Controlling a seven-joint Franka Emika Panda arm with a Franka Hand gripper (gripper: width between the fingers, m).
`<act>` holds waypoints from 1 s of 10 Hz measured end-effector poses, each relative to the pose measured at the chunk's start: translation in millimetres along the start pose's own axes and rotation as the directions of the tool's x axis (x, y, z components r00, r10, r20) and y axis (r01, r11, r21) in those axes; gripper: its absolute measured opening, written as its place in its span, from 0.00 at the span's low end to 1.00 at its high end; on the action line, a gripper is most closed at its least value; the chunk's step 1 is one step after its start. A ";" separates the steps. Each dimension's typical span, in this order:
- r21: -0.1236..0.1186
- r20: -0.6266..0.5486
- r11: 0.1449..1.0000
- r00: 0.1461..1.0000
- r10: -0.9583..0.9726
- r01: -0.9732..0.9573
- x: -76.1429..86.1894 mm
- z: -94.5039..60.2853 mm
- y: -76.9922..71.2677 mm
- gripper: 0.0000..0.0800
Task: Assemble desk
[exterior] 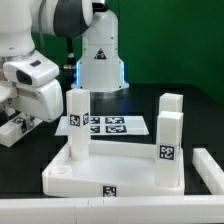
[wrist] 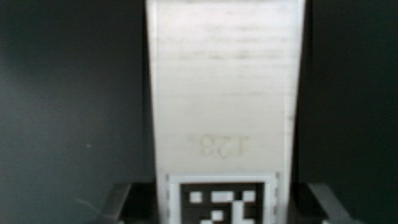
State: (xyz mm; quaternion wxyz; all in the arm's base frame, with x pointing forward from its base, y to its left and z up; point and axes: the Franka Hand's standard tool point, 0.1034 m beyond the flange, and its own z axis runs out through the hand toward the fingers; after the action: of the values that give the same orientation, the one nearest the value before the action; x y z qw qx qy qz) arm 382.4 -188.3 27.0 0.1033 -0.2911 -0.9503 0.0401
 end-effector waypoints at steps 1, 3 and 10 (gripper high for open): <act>0.000 -0.007 1.000 1.000 0.002 -0.002 3.3 2.0 1.9 0.36; 0.007 -0.050 1.000 0.999 0.013 -0.013 18.7 7.2 25.2 0.36; 0.008 -0.059 0.998 0.996 0.069 -0.069 23.2 9.6 36.9 0.61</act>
Offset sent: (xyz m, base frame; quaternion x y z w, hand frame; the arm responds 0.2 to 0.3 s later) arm 0.0091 0.0629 -0.0086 -0.0127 0.0565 -0.0103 0.9983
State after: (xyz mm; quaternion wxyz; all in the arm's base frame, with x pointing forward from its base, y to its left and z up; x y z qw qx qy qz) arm 381.6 -144.8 16.6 0.1307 -0.3245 -0.9360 0.0379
